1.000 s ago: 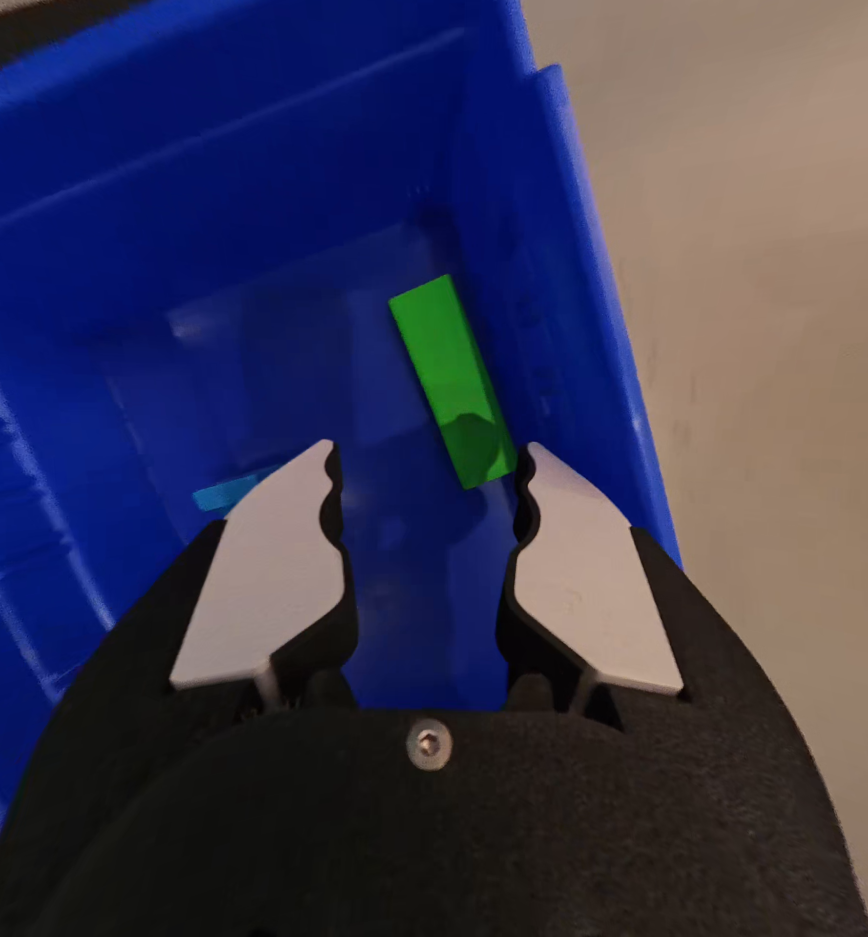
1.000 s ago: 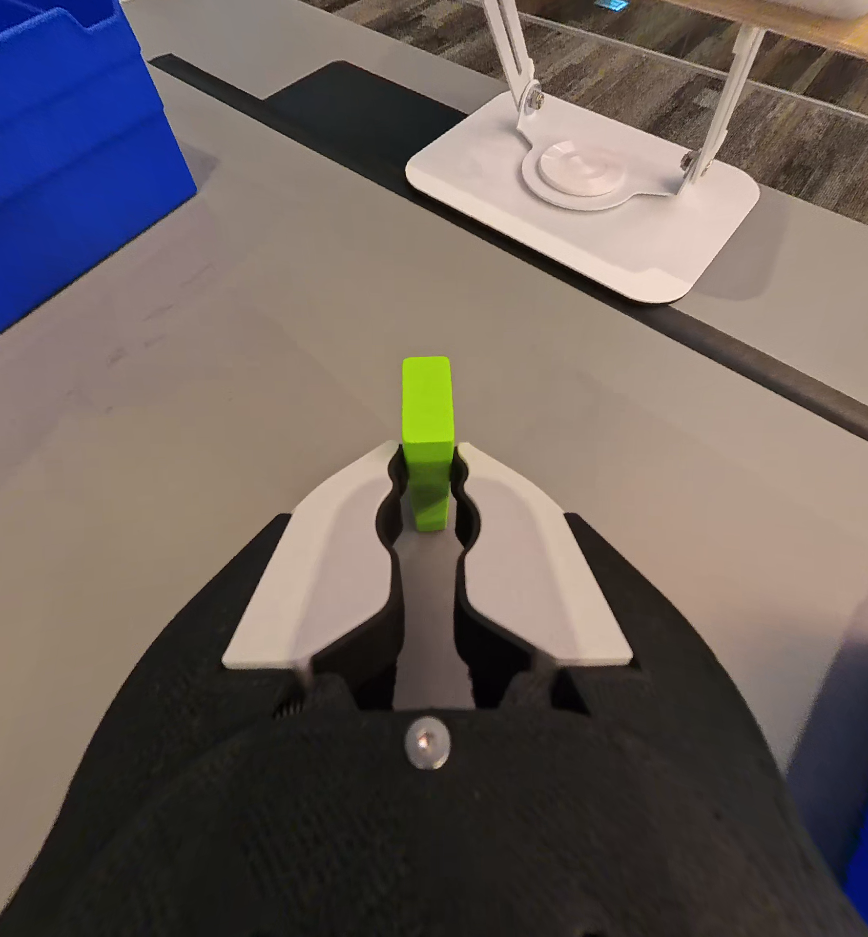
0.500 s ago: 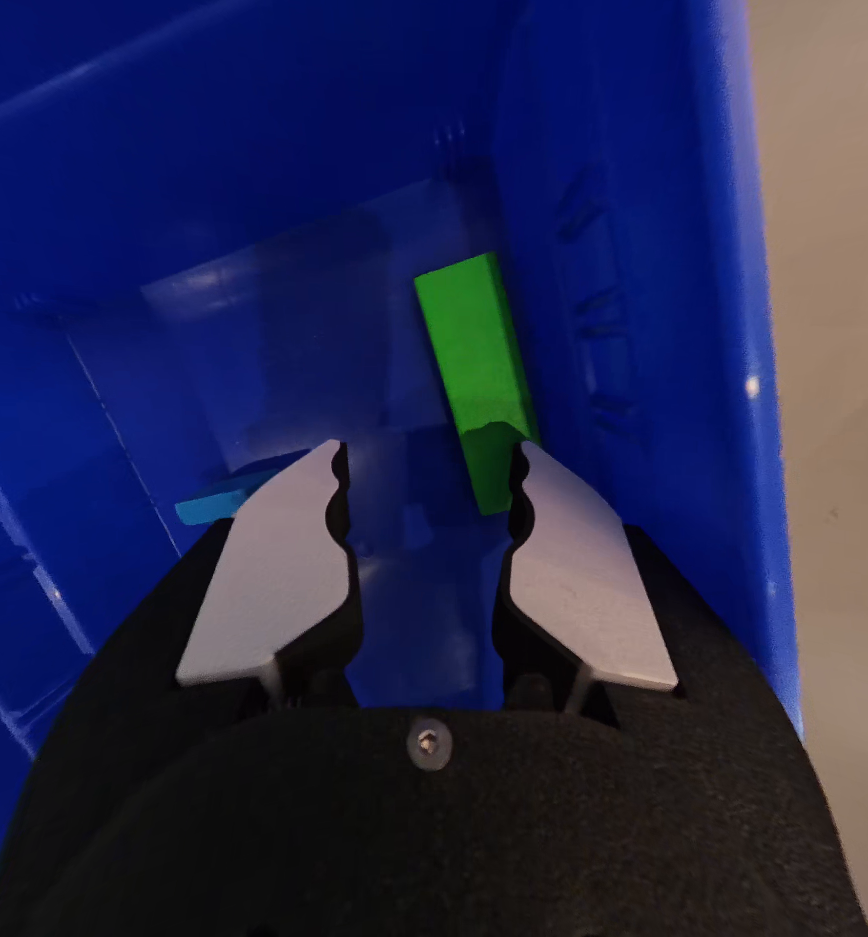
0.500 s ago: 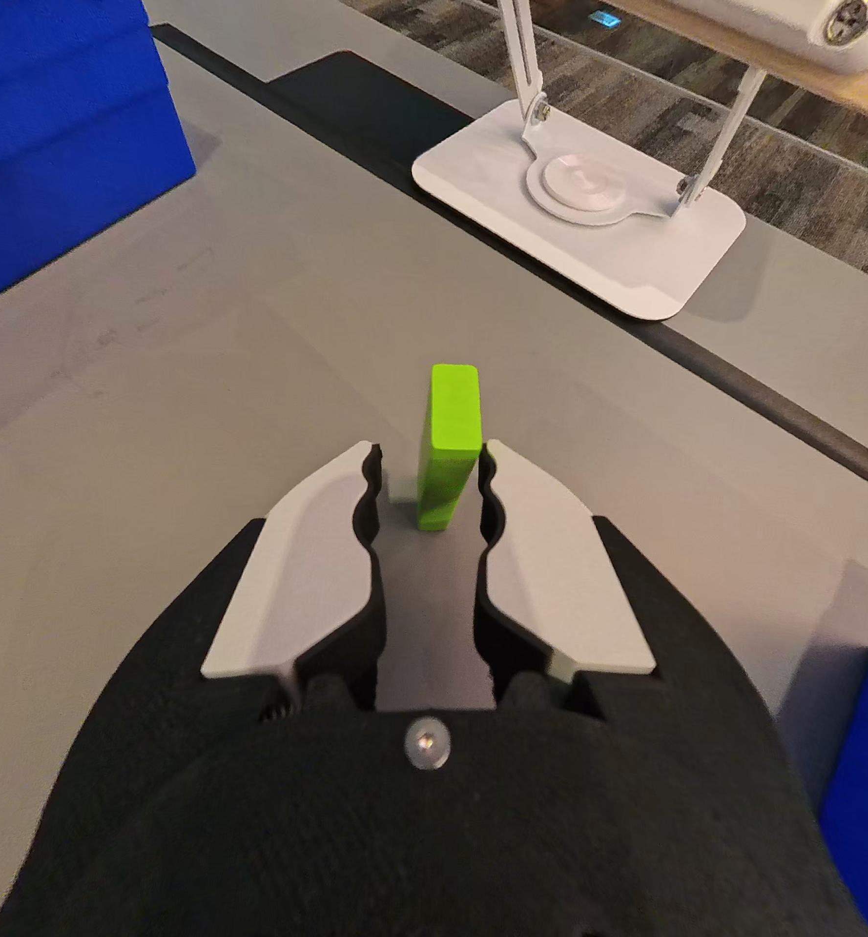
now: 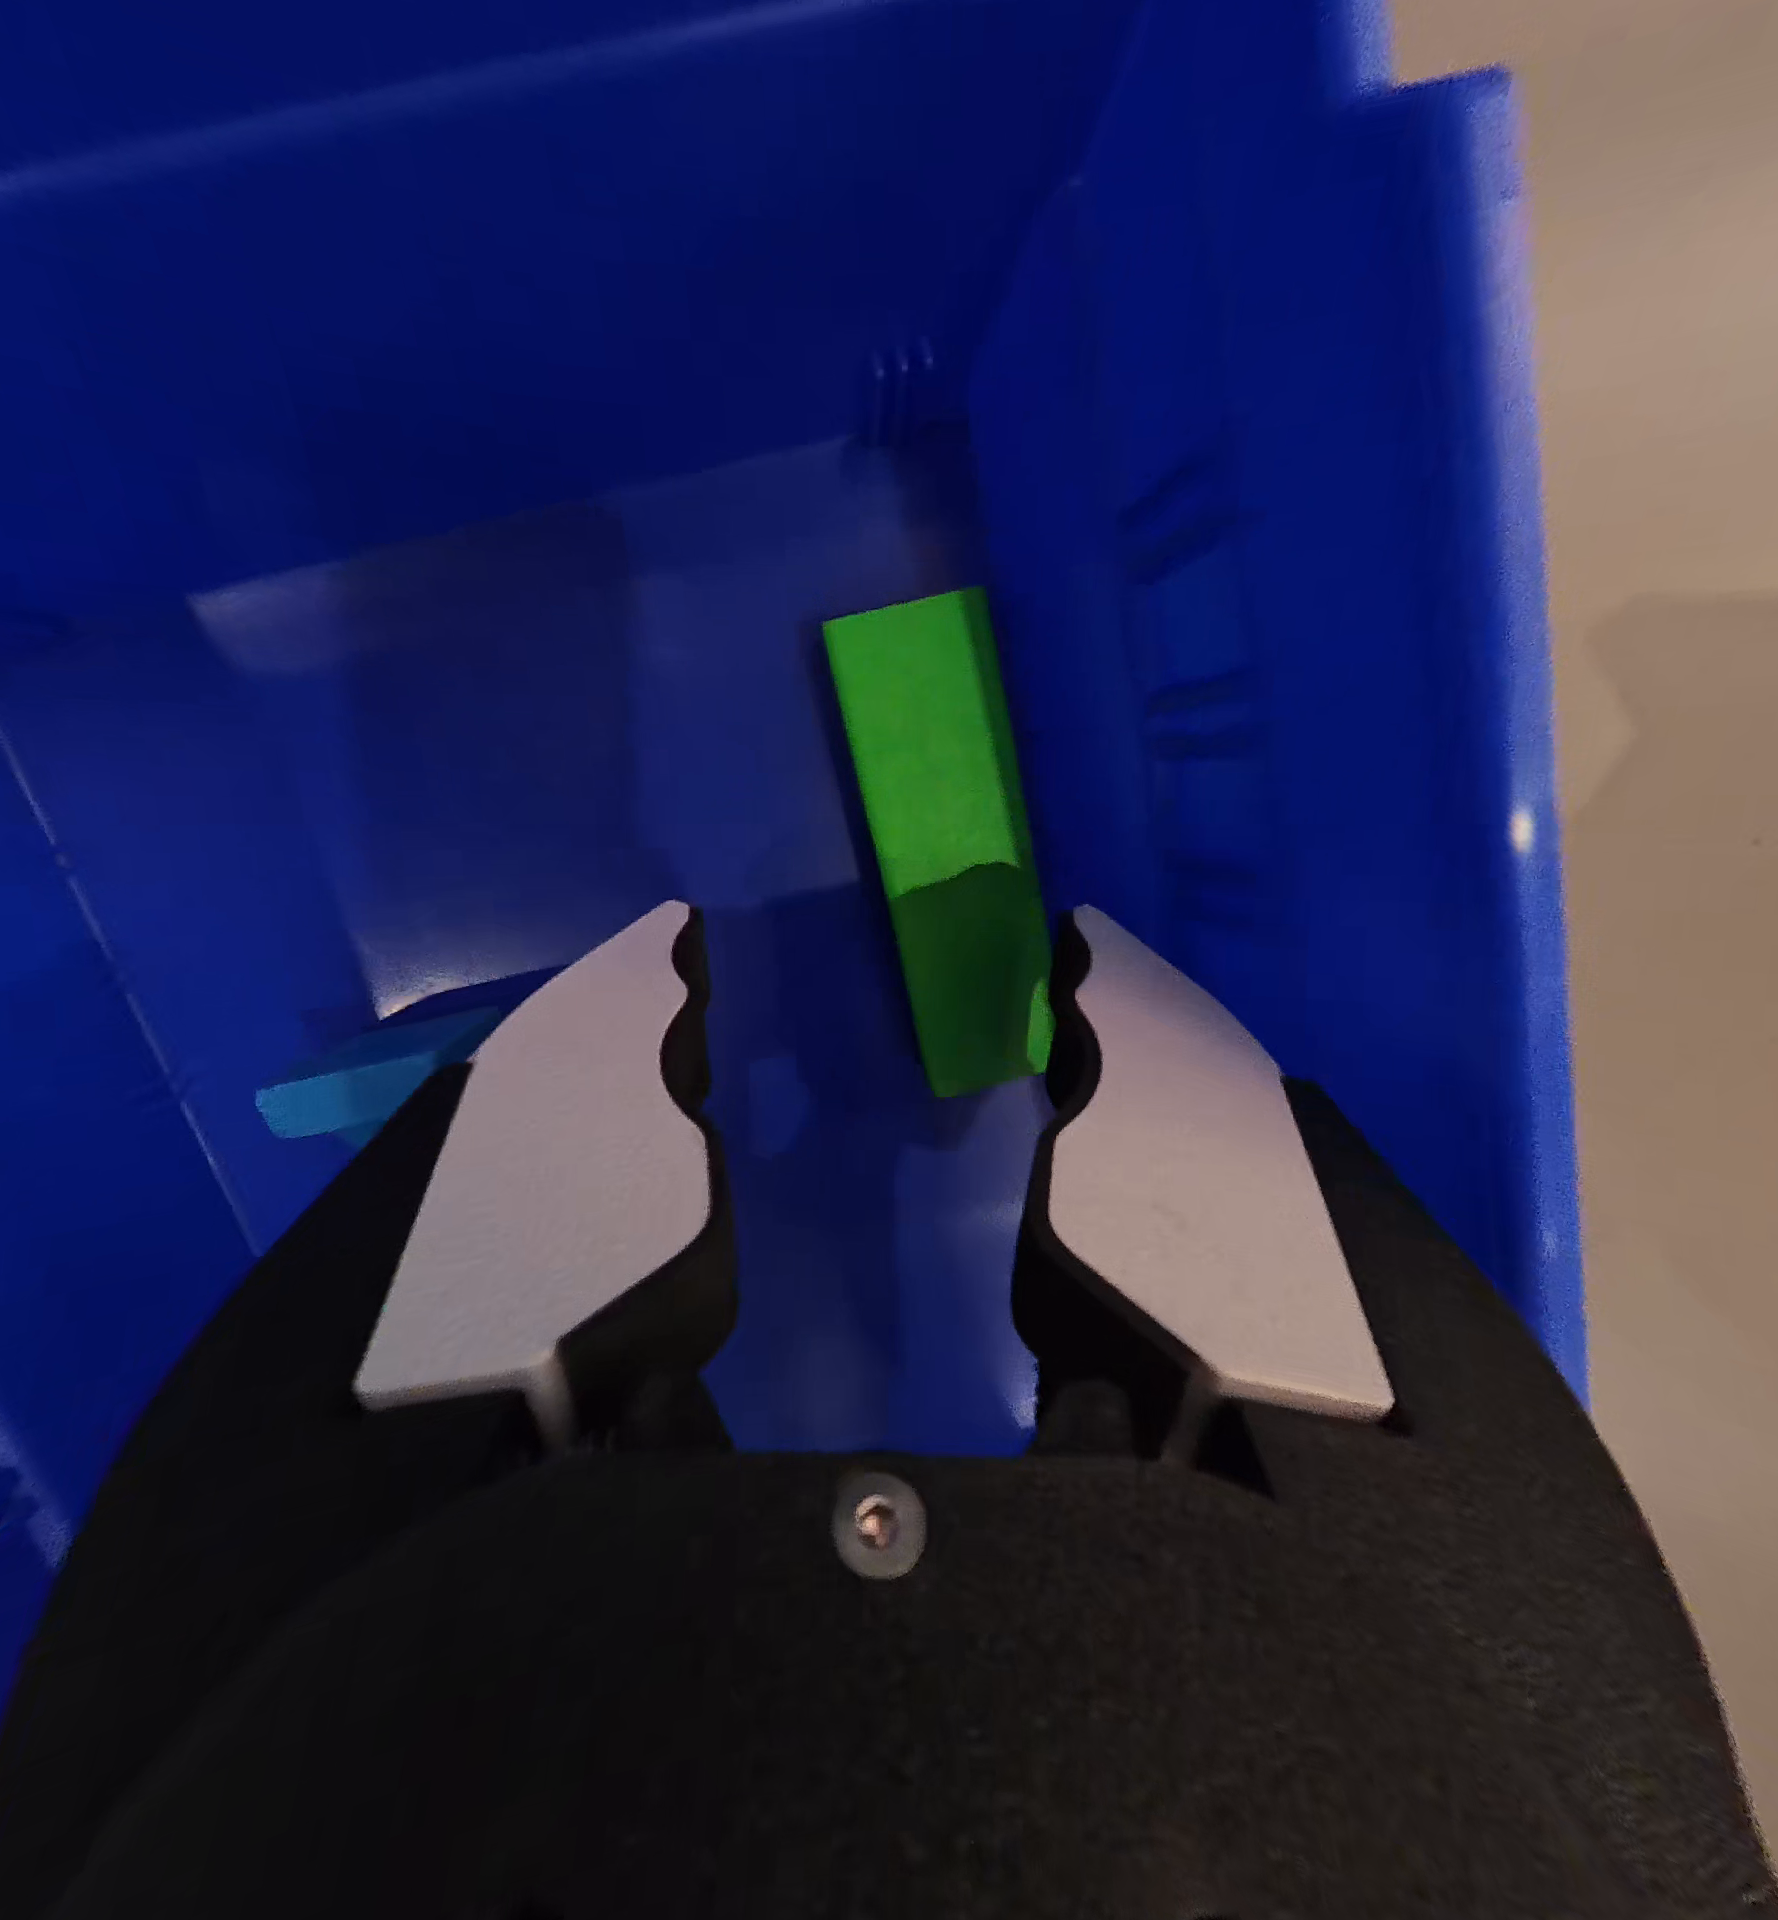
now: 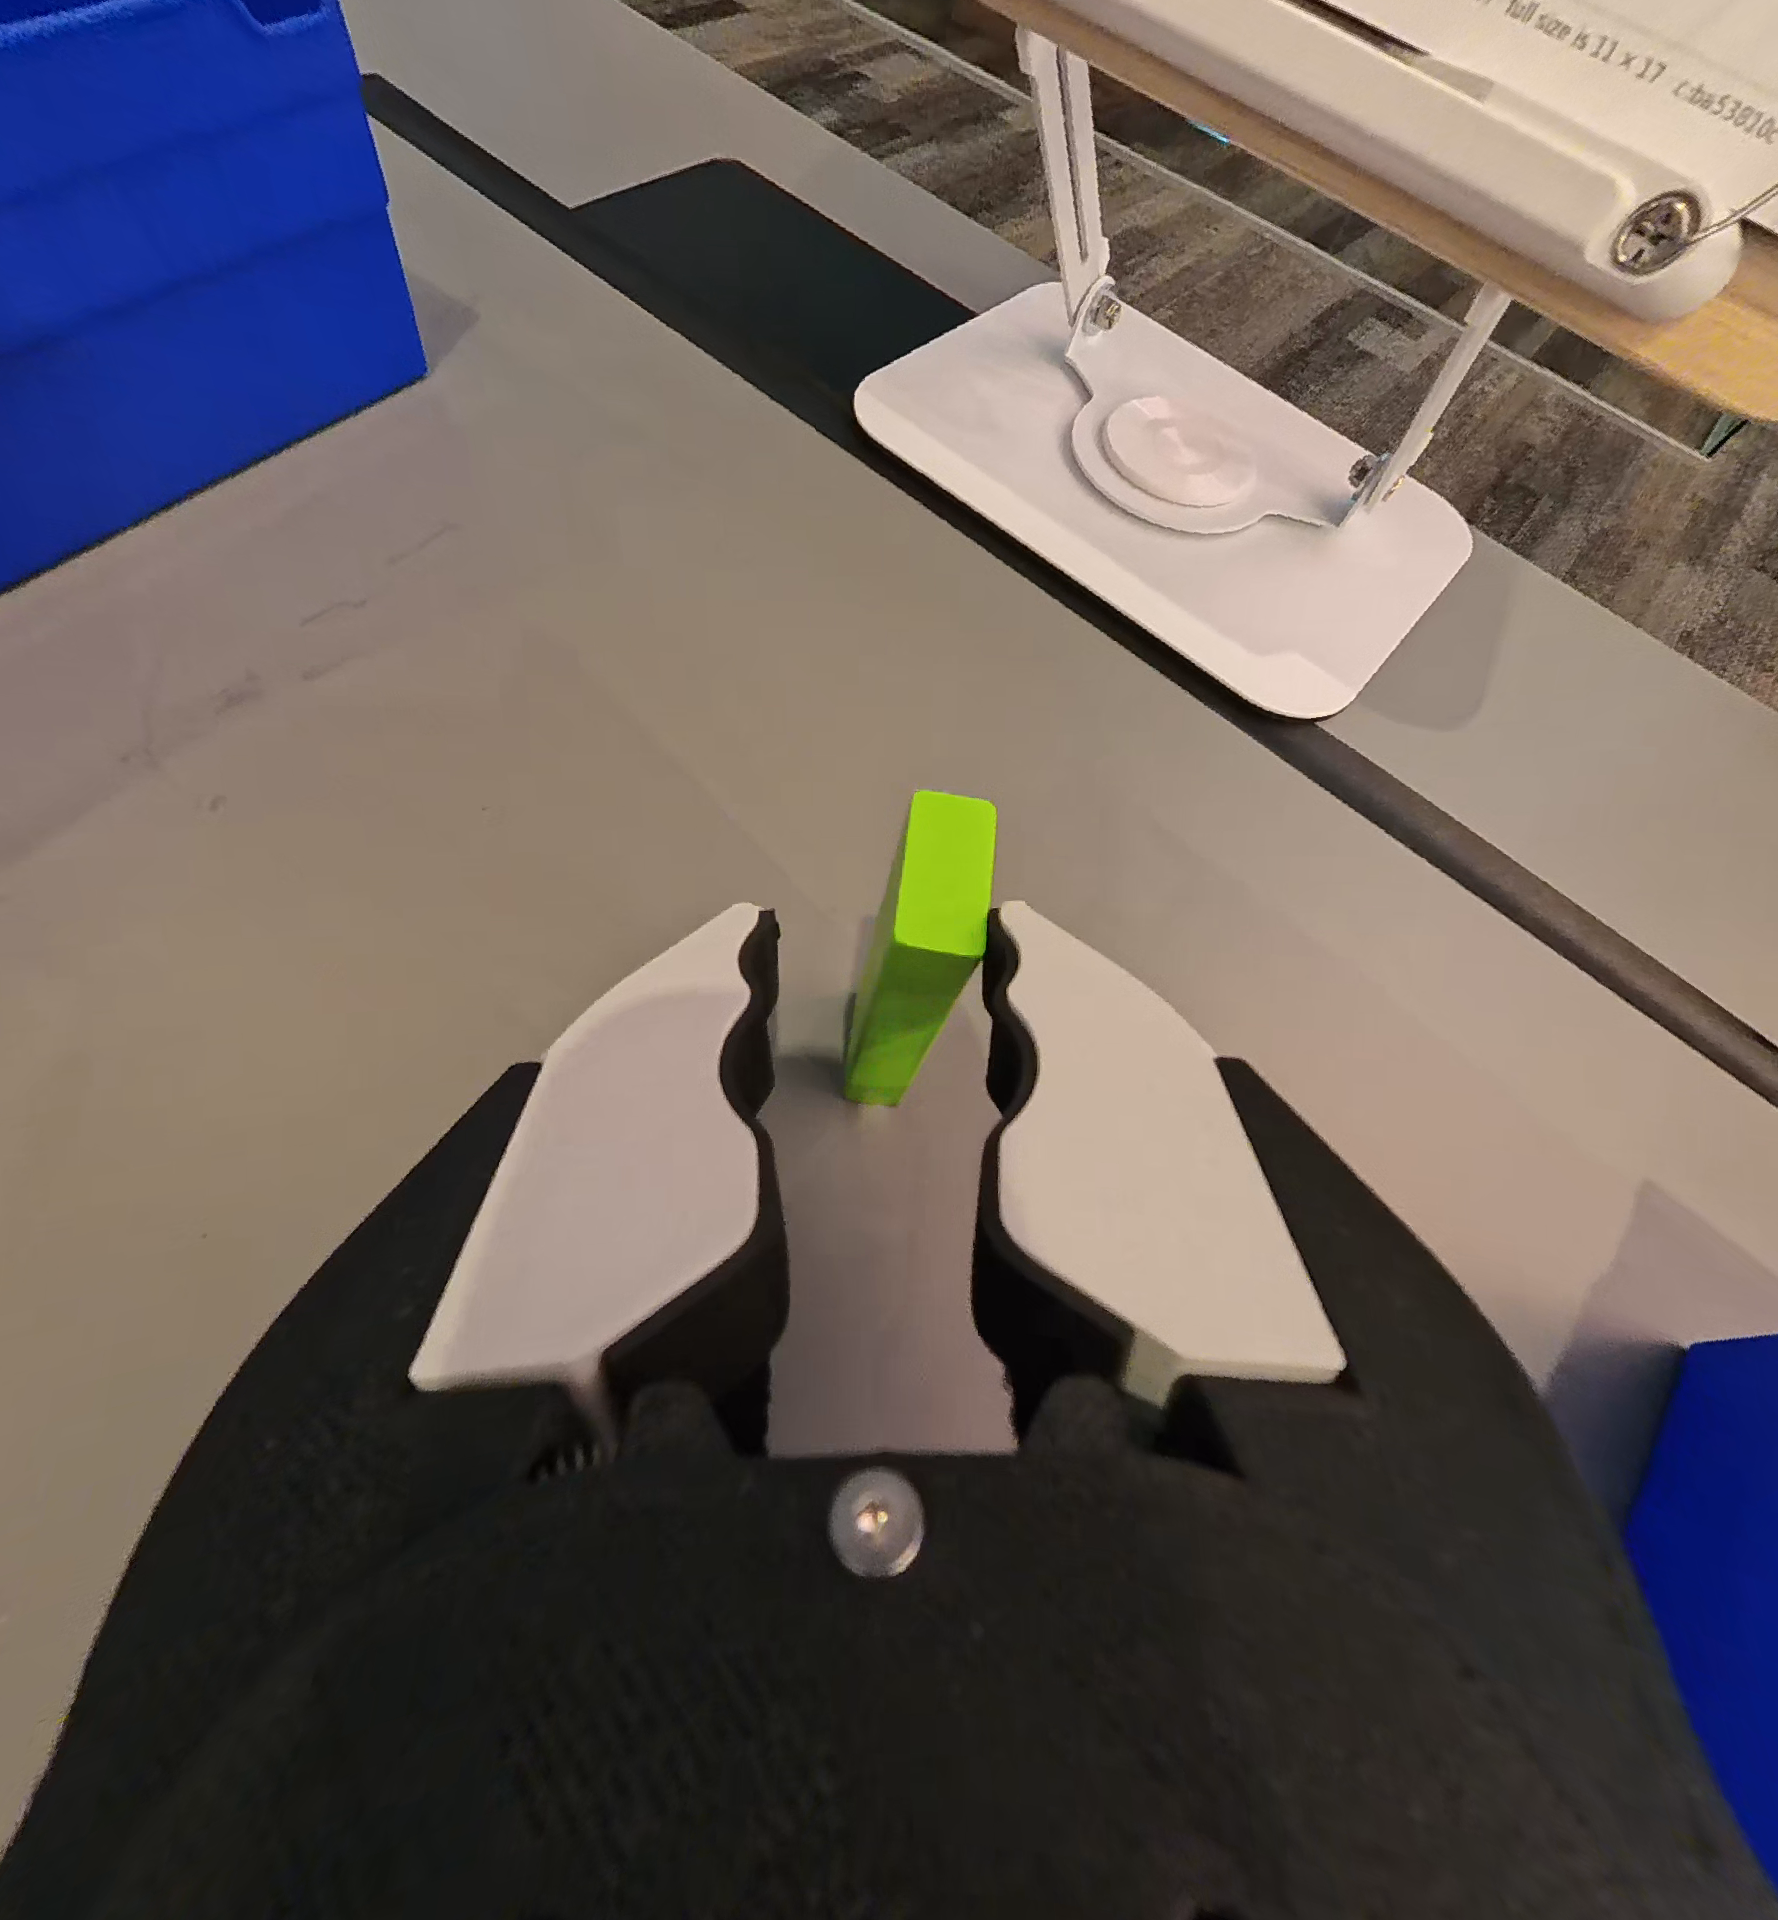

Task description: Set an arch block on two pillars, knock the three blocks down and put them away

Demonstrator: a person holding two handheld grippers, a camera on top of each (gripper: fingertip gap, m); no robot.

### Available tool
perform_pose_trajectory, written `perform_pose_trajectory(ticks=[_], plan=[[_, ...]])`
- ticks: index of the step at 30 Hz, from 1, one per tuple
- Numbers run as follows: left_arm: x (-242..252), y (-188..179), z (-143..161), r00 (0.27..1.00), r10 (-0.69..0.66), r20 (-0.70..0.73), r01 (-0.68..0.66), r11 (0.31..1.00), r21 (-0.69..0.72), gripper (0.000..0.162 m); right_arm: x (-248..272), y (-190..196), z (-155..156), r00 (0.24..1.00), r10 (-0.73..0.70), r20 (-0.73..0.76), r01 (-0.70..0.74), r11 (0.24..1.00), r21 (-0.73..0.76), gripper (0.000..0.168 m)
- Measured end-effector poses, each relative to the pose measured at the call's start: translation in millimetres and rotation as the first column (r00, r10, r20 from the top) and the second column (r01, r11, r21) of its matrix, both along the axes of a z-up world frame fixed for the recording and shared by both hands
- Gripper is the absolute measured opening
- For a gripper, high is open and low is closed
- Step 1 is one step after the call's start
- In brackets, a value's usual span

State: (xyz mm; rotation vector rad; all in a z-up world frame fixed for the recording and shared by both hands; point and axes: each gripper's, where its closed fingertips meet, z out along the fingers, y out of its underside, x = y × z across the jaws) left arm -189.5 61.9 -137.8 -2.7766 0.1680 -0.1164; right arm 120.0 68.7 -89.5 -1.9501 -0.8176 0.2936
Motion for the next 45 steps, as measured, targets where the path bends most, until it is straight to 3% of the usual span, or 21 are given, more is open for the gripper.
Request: perform_pose_trajectory(ticks=[7,19,28,33,38,40,43,45], plan=[[1.0,-0.7,-8.0,0.999,0.027,0.040,-0.025,0.999,-0.033,0.063,2.5,0.3,5.5,0.999,-0.002,0.039,0.001,0.999,0.039,0.039],[-22.1,-5.8,-13.3,0.997,0.080,0.006,-0.080,0.994,-0.071,0.101,0.8,-1.7,6.8,0.998,0.015,0.066,-0.018,0.999,0.051,0.039],[-34.3,-10.8,-13.4,0.997,0.077,0.009,-0.076,0.993,-0.090,0.100,0.3,-2.5,4.6,0.993,0.025,0.112,-0.033,0.997,0.068,0.039],[-22.9,-8.6,-9.4,0.999,-0.003,0.042,0.006,0.998,-0.064,0.076,-0.9,-3.1,2.3,0.991,0.033,0.130,-0.041,0.997,0.065,0.039],[-6.9,-5.3,-10.4,0.985,-0.161,-0.054,0.159,0.986,-0.046,0.067,-2.2,-4.4,0.0,0.987,0.050,0.156,-0.061,0.996,0.066,0.039],[-5.8,-6.3,-15.1,0.976,-0.198,-0.095,0.193,0.979,-0.065,0.060,-2.3,-4.8,0.2,0.985,0.053,0.164,-0.066,0.995,0.070,0.039],[-2.9,-5.9,-16.1,0.967,-0.229,-0.107,0.223,0.973,-0.063,0.032,-2.1,-5.0,2.1,0.984,0.055,0.169,-0.069,0.994,0.081,0.039],[-6.5,-9.8,-15.4,0.963,-0.240,-0.121,0.230,0.969,-0.089,0.032,-0.7,-4.2,6.4,0.986,0.043,0.161,-0.059,0.993,0.098,0.039]])
